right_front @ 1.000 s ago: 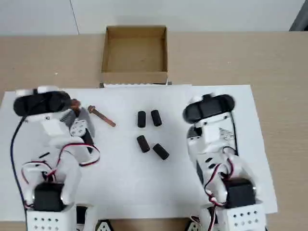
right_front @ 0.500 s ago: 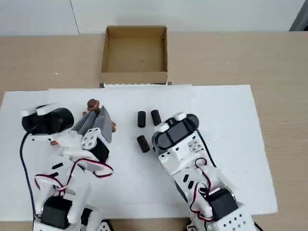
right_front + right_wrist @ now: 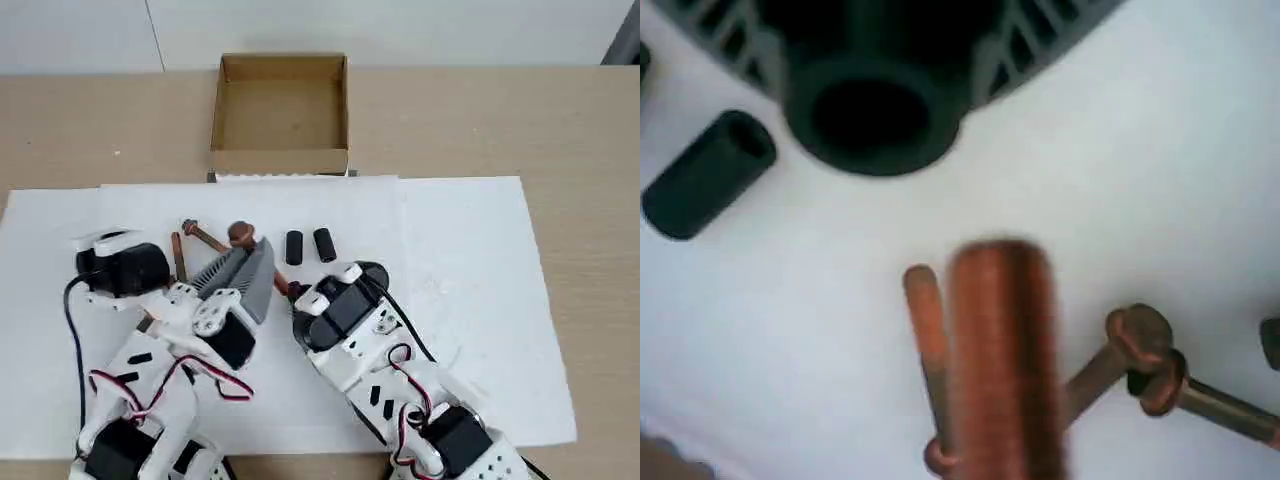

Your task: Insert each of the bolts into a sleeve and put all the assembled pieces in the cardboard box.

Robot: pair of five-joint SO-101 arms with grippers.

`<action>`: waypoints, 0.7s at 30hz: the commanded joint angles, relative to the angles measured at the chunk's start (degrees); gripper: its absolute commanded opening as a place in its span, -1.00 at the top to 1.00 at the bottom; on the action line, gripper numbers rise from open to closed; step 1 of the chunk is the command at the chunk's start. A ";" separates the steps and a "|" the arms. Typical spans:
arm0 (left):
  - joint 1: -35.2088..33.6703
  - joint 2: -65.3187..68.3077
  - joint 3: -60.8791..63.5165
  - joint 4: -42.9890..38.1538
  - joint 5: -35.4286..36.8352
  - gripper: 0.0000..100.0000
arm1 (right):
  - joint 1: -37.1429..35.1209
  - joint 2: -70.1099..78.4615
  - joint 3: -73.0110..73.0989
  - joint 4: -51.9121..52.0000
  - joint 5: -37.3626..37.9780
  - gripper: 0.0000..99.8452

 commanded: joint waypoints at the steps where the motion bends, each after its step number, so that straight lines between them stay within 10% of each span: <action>1: 0.62 -0.62 -0.22 -1.85 0.62 0.99 | -0.40 -0.75 -0.44 -1.45 -0.18 0.99; 21: 0.70 -0.26 6.02 -9.85 0.53 0.99 | -0.66 -1.19 -1.85 -1.27 0.00 0.99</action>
